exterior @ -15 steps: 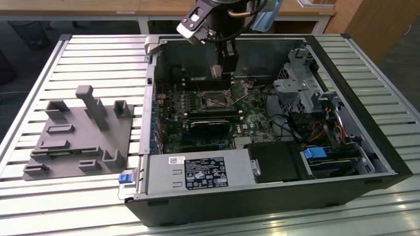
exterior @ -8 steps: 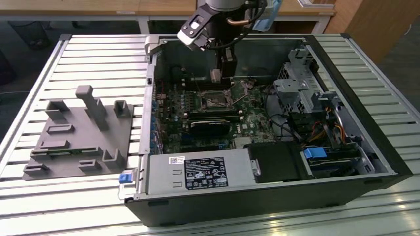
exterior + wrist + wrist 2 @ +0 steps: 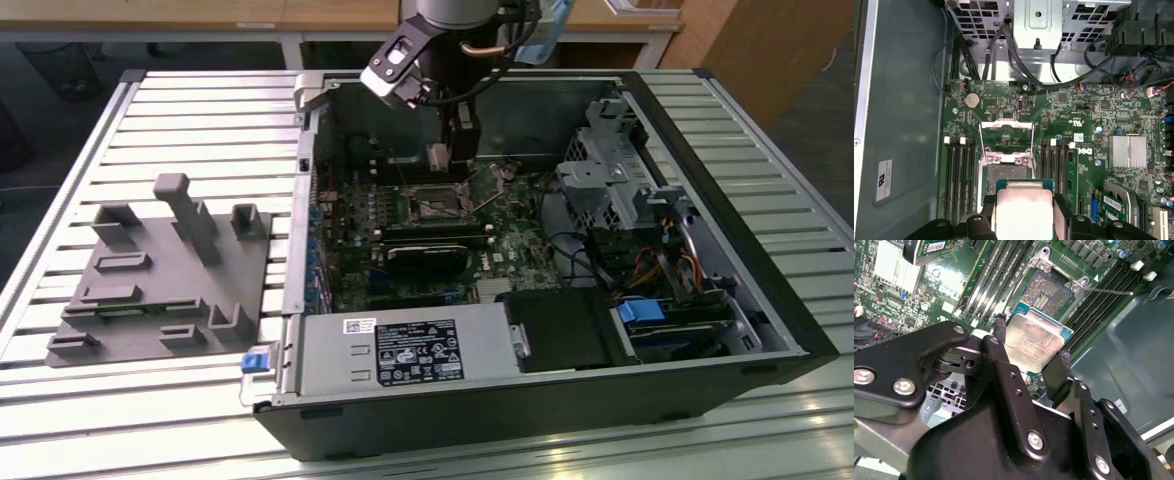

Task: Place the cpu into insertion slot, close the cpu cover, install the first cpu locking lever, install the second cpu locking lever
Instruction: 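Place the cpu into insertion slot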

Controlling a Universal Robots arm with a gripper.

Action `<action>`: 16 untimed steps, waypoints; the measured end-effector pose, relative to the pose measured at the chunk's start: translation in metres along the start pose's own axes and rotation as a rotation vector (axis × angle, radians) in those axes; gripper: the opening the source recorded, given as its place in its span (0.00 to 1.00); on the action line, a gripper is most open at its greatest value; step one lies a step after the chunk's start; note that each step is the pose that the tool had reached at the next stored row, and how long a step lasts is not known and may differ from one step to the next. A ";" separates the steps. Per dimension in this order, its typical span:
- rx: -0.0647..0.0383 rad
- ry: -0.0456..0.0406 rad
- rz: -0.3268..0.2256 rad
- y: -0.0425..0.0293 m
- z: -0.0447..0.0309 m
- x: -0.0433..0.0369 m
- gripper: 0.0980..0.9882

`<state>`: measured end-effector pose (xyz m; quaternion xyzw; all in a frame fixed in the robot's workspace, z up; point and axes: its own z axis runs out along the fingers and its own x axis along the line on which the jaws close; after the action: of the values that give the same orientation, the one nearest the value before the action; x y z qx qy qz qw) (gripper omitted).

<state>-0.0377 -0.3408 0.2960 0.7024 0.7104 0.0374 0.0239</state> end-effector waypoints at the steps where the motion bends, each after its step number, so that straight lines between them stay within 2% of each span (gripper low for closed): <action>1: 0.000 0.0000 0.000 0.0000 0.0003 0.0000 0.50; 16: 0.000 0.0002 0.000 -0.0007 0.0078 -0.0001 0.50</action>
<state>-0.0377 -0.3408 0.2881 0.7024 0.7104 0.0375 0.0239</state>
